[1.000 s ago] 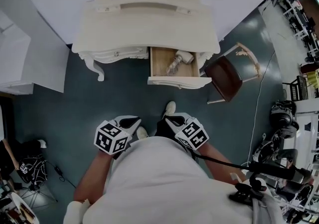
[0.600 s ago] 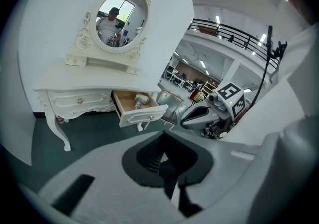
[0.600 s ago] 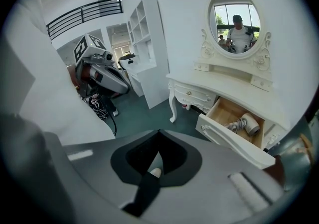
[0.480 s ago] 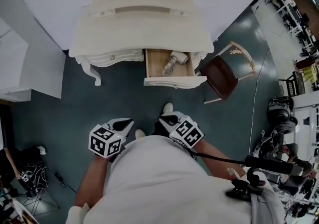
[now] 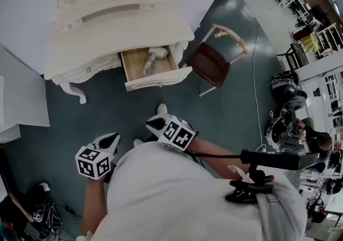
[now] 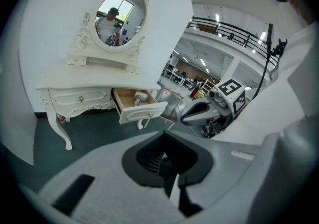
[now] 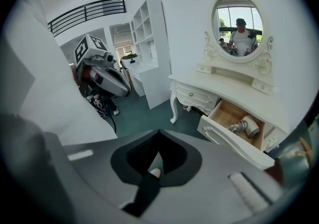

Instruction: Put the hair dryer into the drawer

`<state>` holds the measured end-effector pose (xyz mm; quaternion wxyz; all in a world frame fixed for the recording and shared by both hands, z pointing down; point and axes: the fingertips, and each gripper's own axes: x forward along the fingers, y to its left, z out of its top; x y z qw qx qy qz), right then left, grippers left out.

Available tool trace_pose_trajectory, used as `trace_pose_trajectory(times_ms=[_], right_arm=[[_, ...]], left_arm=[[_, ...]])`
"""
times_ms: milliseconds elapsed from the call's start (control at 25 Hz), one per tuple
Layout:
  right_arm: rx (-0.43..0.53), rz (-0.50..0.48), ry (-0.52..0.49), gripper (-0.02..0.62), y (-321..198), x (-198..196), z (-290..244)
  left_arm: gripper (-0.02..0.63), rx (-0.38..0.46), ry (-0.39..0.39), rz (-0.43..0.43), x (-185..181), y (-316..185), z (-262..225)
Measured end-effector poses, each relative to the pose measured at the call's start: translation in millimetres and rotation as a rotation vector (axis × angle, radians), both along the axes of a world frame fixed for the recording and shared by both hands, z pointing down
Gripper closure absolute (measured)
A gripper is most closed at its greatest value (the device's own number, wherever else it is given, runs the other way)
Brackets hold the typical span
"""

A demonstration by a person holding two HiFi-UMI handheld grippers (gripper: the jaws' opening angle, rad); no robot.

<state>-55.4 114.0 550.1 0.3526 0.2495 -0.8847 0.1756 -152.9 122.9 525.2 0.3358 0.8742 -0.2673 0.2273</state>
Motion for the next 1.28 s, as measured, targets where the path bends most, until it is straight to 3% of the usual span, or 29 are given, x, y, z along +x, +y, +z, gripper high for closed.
trace_pose_trajectory(times_ms=[1280], right_arm=[[-0.010, 0.020, 0.019, 0.597, 14, 23, 7]], left_arm=[[0.603, -0.043, -0.025, 0.064, 24, 13, 11]])
